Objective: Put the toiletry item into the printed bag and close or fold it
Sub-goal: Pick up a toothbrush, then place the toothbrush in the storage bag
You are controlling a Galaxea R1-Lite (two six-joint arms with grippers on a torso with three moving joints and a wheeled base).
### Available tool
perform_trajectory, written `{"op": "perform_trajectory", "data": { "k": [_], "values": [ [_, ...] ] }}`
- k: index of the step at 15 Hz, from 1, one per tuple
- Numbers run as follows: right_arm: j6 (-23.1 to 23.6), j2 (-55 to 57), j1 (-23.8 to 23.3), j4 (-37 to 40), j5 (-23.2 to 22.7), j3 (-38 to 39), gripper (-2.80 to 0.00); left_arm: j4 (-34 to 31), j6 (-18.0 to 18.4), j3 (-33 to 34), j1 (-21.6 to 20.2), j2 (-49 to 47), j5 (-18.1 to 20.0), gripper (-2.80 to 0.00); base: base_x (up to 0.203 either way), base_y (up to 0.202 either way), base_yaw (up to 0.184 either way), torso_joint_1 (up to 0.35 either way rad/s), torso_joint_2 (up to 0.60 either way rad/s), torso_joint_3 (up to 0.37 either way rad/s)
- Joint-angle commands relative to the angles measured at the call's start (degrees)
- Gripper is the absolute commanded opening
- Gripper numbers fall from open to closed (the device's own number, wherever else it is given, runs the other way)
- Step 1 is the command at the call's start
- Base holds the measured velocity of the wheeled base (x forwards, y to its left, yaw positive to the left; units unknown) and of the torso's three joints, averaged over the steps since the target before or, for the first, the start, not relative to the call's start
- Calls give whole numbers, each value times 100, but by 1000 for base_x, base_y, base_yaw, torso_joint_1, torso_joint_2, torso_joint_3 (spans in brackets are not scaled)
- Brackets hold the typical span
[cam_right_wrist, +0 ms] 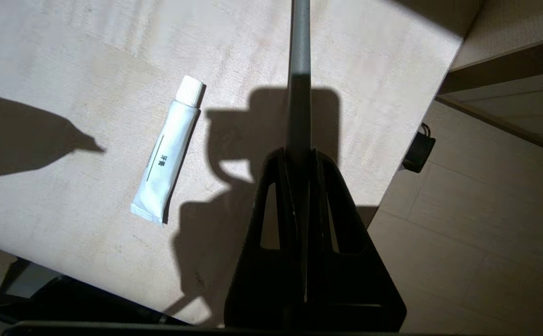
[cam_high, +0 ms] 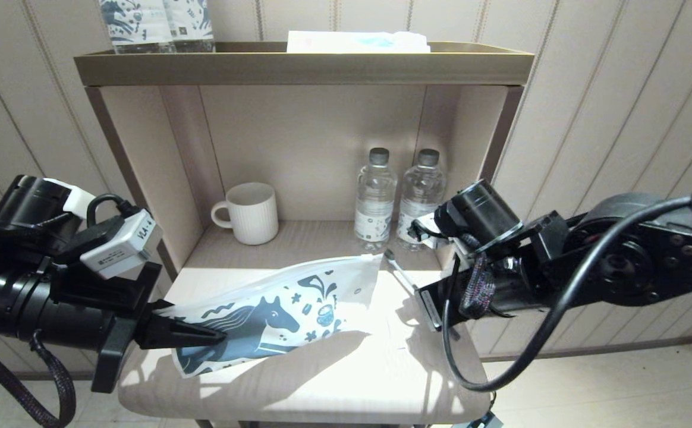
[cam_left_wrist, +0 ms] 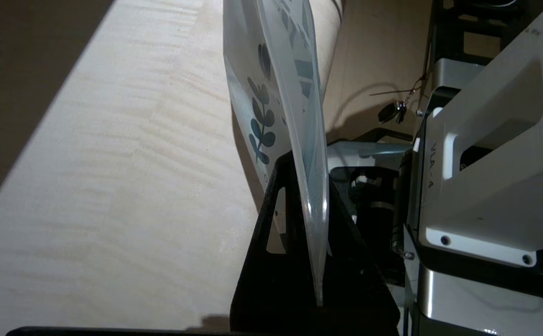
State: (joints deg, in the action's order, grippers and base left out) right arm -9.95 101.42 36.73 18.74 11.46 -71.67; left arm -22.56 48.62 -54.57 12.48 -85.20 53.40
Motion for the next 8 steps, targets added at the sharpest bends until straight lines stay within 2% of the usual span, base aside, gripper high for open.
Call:
{"op": "perform_trajectory", "data": {
  "k": [1, 3, 6, 8],
  "values": [
    [51, -344, 1, 21, 11, -51, -280, -4, 45, 5, 14, 1, -119, -280, 0, 0, 0, 0, 0, 0],
    [102, -597, 0, 422, 14, -253, -280, 145, 51, 118, 58, -9, -190, -280, 0, 0, 0, 0, 0, 0],
    [231, -1071, 1, 882, 17, -501, -280, 715, 41, 256, 401, -57, -313, -280, 0, 0, 0, 0, 0, 0],
    [429, -1287, 51, 1424, 1, -819, -280, 959, 93, 150, 602, -108, -1071, -280, 0, 0, 0, 0, 0, 0]
  ]
}}
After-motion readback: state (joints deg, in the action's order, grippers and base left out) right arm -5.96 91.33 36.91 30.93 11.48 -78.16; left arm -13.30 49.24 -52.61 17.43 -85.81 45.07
